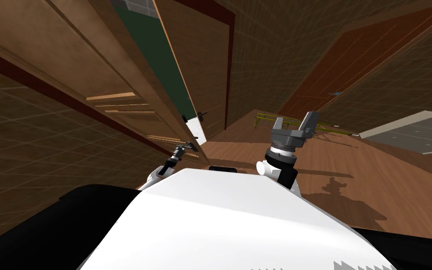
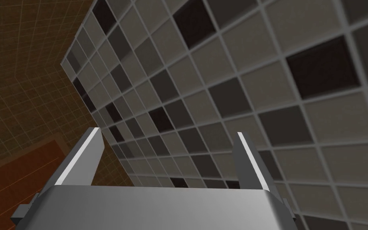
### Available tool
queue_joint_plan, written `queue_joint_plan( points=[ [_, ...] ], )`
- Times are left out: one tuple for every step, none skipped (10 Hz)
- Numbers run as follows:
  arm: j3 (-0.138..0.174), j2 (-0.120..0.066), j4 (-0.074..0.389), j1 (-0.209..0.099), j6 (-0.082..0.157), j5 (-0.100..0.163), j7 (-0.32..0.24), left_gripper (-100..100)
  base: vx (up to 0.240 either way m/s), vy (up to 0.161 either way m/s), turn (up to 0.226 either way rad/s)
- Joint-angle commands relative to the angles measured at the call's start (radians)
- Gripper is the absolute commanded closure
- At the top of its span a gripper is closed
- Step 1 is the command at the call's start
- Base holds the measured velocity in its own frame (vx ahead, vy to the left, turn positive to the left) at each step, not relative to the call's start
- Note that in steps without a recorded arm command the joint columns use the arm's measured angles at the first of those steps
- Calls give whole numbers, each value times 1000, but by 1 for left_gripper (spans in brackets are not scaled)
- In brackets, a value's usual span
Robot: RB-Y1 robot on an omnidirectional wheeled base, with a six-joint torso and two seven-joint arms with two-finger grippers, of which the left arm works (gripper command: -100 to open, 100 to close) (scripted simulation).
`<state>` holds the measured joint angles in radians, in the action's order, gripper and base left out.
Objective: Pull the door open
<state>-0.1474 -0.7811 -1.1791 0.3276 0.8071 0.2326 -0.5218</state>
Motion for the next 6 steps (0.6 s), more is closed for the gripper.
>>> queue_joint_plan(
  points=[
    [-15,-5,7,12,31,-4,-8,100,-204,95,-193],
    [-19,-12,12,17,47,-4,-13,100,-205,109,-161],
    [-23,-18,18,22,63,-4,-18,100,-191,93,-142],
    [-26,-23,23,27,78,-4,-23,100,-218,113,-149],
    [-29,-28,27,30,90,-5,-26,100,-207,73,-134],
    [-32,-33,31,34,102,-5,-30,100,-219,66,-118]
  ],
)
